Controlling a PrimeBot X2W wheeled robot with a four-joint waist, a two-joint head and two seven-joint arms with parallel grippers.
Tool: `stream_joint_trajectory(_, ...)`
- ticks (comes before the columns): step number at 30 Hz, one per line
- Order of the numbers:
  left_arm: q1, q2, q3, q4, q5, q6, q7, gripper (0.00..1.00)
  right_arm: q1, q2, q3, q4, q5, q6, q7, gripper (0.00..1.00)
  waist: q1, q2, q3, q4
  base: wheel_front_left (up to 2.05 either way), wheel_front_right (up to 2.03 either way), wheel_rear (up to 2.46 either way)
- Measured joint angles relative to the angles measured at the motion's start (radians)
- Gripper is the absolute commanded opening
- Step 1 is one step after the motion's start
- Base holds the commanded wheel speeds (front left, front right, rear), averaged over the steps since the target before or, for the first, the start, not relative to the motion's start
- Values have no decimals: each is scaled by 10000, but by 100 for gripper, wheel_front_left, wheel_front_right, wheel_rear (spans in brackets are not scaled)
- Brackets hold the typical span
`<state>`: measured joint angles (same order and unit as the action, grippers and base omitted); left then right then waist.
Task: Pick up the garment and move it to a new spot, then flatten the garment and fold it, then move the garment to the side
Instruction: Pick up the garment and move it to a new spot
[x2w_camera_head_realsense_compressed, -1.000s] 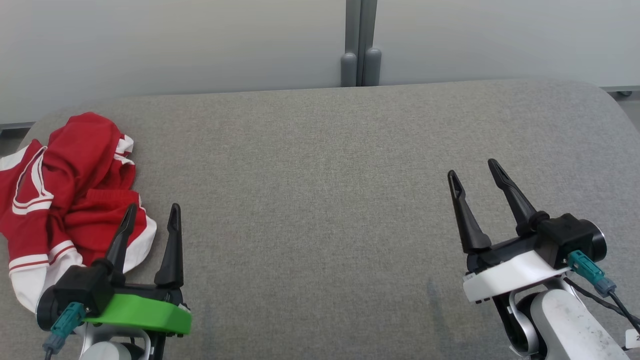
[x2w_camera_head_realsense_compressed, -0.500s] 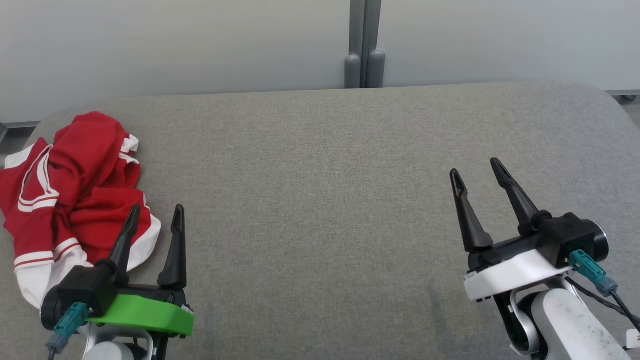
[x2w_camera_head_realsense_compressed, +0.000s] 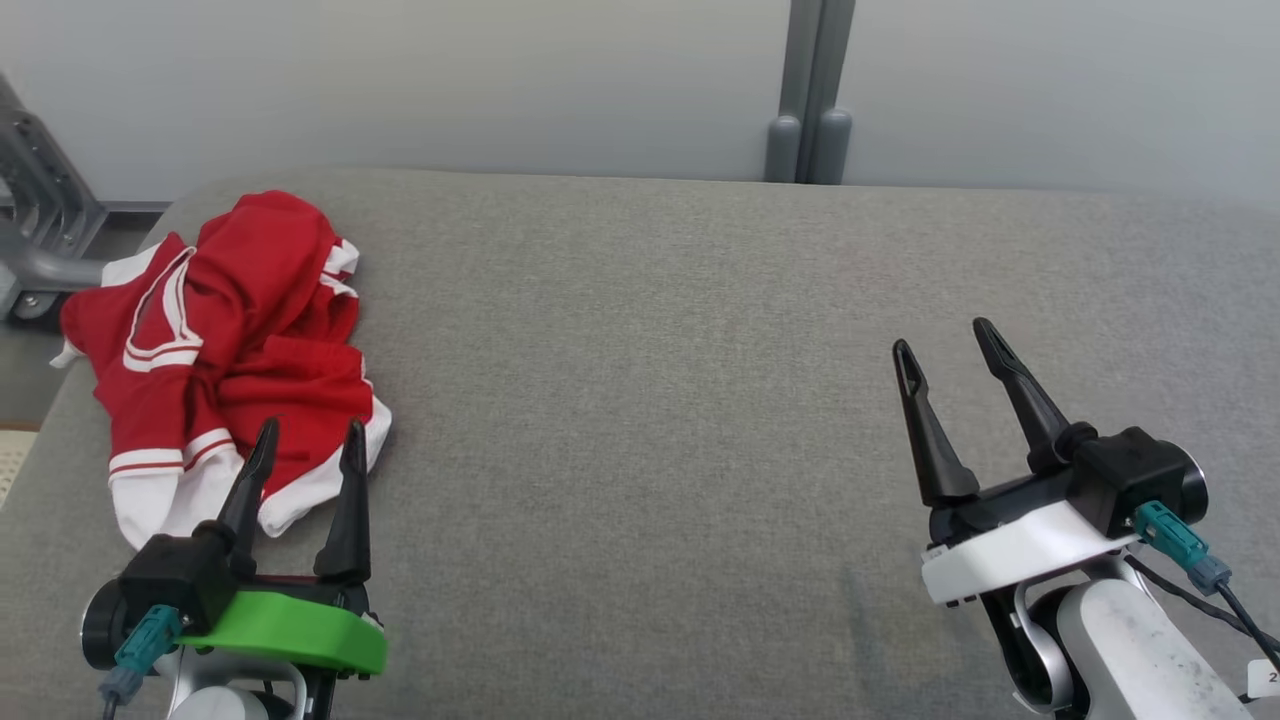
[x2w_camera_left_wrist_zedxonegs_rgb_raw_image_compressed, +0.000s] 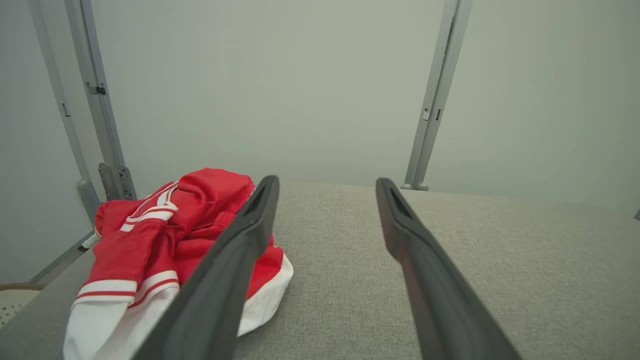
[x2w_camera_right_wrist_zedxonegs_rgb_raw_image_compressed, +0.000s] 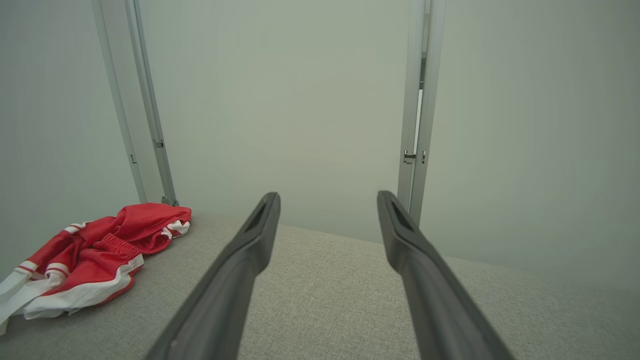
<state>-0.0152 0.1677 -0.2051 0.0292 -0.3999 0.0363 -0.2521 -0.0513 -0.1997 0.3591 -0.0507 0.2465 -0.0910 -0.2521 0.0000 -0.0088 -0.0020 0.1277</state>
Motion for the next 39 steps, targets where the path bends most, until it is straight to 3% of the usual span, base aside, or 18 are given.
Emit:
stream_joint_trajectory(28,-16,-165,119,391,2,81,0,100,43,113,111,125,92,313,0,100,0,0,40,2906,0,0,0)
stream_joint_trajectory(39,-12,-77,420,477,-38,96,4,100,35,247,357,282,96,497,0,100,0,0,12,3375,0,0,0)
